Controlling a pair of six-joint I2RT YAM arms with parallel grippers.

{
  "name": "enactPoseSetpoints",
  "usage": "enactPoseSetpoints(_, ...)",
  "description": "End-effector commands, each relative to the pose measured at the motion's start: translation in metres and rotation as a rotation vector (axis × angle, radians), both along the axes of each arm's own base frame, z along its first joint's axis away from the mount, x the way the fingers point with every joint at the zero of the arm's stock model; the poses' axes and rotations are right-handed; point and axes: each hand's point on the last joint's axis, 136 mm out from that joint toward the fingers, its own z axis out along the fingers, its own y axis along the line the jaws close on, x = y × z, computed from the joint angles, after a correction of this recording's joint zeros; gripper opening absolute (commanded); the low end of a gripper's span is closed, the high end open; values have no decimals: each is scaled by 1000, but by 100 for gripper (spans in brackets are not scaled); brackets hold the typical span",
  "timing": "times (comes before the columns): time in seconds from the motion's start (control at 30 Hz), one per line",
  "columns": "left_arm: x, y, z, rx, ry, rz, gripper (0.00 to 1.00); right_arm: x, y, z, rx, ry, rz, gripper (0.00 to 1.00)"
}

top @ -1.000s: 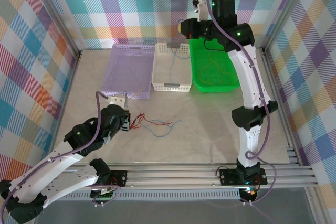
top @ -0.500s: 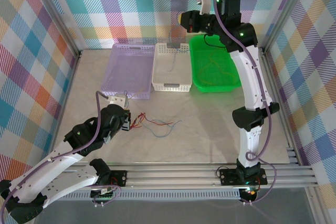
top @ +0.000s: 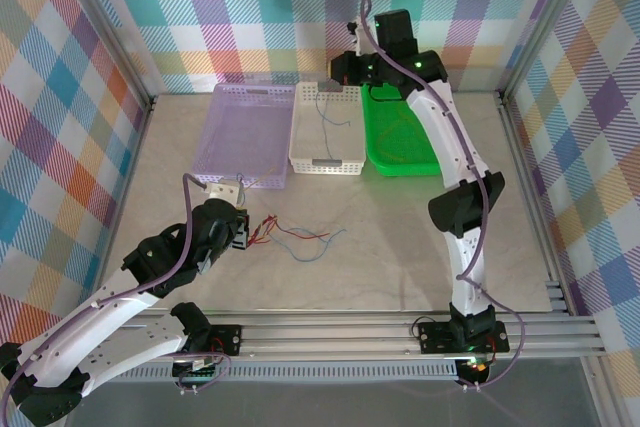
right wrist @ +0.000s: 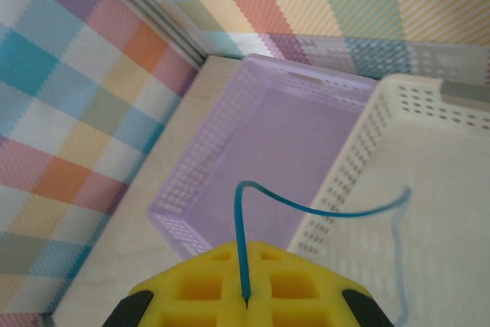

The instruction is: Untangle the cables

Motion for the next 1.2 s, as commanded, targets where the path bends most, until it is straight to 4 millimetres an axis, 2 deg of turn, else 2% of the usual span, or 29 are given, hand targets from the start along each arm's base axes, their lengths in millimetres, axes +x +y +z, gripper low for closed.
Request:
enactPoseSetpoints(0.0,1,-1,0,7,-8,-11,0,12,-15,-11,-100,-37,-70,0)
enactPoseSetpoints(0.13,2,0,0,6,-9,-9,0,22,-32,-44,-229,5,-148,0)
enactPoseSetpoints(0.23,2,-1,-1,7,-8,-10,0,24,-35,-65,-277,38,-143,0)
enactPoseSetpoints(0.4,1,-1,-1,8,-6,-11,0,25,-28,-101,-291,122,-111,0)
enactPoseSetpoints(0.63,1,-2,-1,5,-4,-16,0,35,-17,-141,-314,174,-114,0)
enactPoseSetpoints(0.77,1,-2,-2,6,-1,-18,0,42,-10,-174,-338,213,-124,0)
enactPoseSetpoints(1.0,1,-4,-5,9,10,-23,0,41,11,-234,-383,285,-100,0)
enactPoseSetpoints(1.17,1,-5,-6,12,14,-25,0,41,22,-255,-350,330,-88,0)
